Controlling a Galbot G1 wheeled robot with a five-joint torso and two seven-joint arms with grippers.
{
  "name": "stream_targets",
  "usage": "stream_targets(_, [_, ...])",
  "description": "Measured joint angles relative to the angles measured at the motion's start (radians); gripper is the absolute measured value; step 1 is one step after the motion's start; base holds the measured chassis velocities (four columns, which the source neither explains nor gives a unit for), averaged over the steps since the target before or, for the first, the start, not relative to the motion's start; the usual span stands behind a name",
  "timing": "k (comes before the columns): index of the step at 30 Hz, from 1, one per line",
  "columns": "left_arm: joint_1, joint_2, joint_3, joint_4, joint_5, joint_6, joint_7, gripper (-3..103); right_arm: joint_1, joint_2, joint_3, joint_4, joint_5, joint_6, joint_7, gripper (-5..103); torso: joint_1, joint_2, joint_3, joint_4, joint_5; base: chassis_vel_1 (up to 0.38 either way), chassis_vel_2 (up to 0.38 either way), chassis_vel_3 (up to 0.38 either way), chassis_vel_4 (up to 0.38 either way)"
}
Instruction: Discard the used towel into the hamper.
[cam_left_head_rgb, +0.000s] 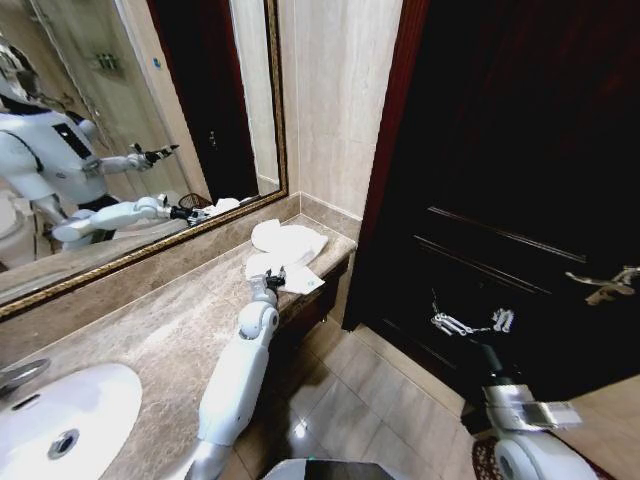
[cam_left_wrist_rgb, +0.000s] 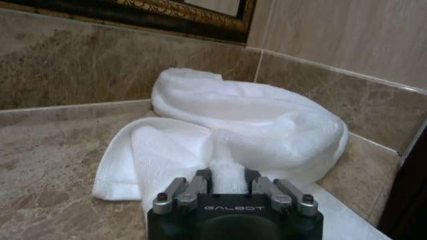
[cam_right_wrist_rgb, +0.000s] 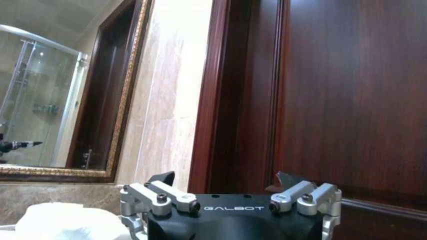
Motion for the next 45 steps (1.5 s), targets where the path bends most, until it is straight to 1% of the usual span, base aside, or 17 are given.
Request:
stream_targets(2, [0.003,0.004,0.000,-0.003,0.000,-0.007,0.003,26,0.001,0.002,-0.001,0.000,0.000,0.000,0.000,100,0.000,0.000,0.000,0.0000,0.0000,0.000,0.000,0.000,0.000])
stream_targets(3, [0.003,0.004,0.000,-0.003,0.000,-0.007,0.003,26,0.001,0.002,-0.001,0.000,0.000,0.000,0.000,100,0.000,0.000,0.000,0.0000,0.0000,0.000,0.000,0.000,0.000])
stream_targets(6, [0.016,0.007,-0.005,-0.027,0.003,-0.012,0.012,14,0.002,0.003,-0.002,-0.001,0.000,0.000,0.000,100,0.000,0.000,0.000,0.0000,0.0000,0.000,0.000,0.000,0.000])
stream_targets(7, [0.016,0.007,-0.005,-0.027,0.003,-0.012,0.012,14,0.002,0.003,-0.002,-0.001,0.000,0.000,0.000,100,0.000,0.000,0.000,0.0000,0.0000,0.000,0.000,0.000,0.000])
stream_targets(9, [0.030,0.006,-0.007,-0.047,0.006,-0.013,0.014,7,0.002,0.003,-0.002,-0.001,-0.001,0.002,0.000,100,0.000,0.000,0.000,0.0000,-0.0001,0.000,0.000,0.000,0.000])
stream_targets(11, [0.033,0.005,-0.007,-0.052,0.006,-0.014,0.014,4,0.002,0.003,-0.002,-0.001,-0.001,0.002,0.000,100,0.000,0.000,0.000,0.0000,-0.0001,0.000,0.000,0.000,0.000])
stream_targets(15, [0.046,0.004,-0.008,-0.071,0.006,-0.016,0.017,3,0.004,0.002,-0.002,0.000,-0.001,0.002,0.000,100,0.000,0.000,0.000,0.0000,-0.0001,0.000,0.000,0.000,0.000])
stream_targets(20, [0.067,0.003,-0.017,-0.105,0.003,-0.040,0.027,3,0.004,0.005,-0.003,0.001,-0.001,0.002,0.000,100,0.000,0.000,0.000,0.0000,-0.0001,0.000,0.000,0.000,0.000])
stream_targets(25, [0.116,0.005,-0.029,-0.160,0.002,-0.102,0.050,3,0.005,0.006,-0.005,0.006,-0.002,0.002,-0.001,100,0.000,0.000,0.000,-0.0001,-0.0001,0.000,0.000,0.000,0.000])
stream_targets(26, [0.146,0.005,-0.037,-0.189,0.002,-0.128,0.061,3,0.006,0.008,-0.006,0.007,-0.002,0.003,-0.001,100,0.000,0.000,0.000,-0.0001,-0.0001,0.000,0.000,0.000,0.000])
stream_targets(27, [0.146,0.005,-0.037,-0.189,0.002,-0.128,0.061,3,0.006,0.008,-0.006,0.007,-0.002,0.003,-0.001,100,0.000,0.000,0.000,-0.0001,-0.0001,0.000,0.000,0.000,0.000])
stream_targets(31, [0.245,0.018,-0.065,-0.294,-0.005,-0.218,0.119,3,0.009,0.024,-0.006,0.019,0.000,0.009,0.000,100,0.000,0.000,0.000,-0.0001,-0.0001,0.000,0.000,0.000,0.000])
stream_targets(36, [0.299,0.035,-0.092,-0.377,-0.020,-0.244,0.147,3,0.015,0.028,-0.010,0.023,0.004,0.012,0.000,100,0.000,0.000,0.000,-0.0001,0.0000,0.000,0.000,0.000,0.000])
stream_targets(40, [0.373,0.035,-0.116,-0.483,-0.016,-0.274,0.176,3,0.030,0.028,-0.017,0.027,0.010,0.012,0.003,100,0.000,0.000,0.000,0.0000,0.0000,0.000,0.000,0.000,0.000])
stream_targets(42, [0.418,0.027,-0.124,-0.539,-0.004,-0.292,0.186,3,0.033,0.026,-0.021,0.031,0.013,0.012,0.004,100,0.000,0.000,0.000,0.0001,0.0001,0.000,0.000,0.000,0.000])
stream_targets(44, [0.431,0.024,-0.126,-0.553,0.002,-0.301,0.190,3,0.033,0.026,-0.022,0.032,0.014,0.012,0.004,100,0.000,0.000,0.000,0.0000,0.0000,0.000,0.000,0.000,0.000])
stream_targets(45, [0.458,0.017,-0.133,-0.585,0.028,-0.329,0.199,3,0.036,0.025,-0.022,0.035,0.017,0.012,0.005,100,0.000,0.000,0.000,-0.0001,0.0000,0.000,0.000,0.000,0.000])
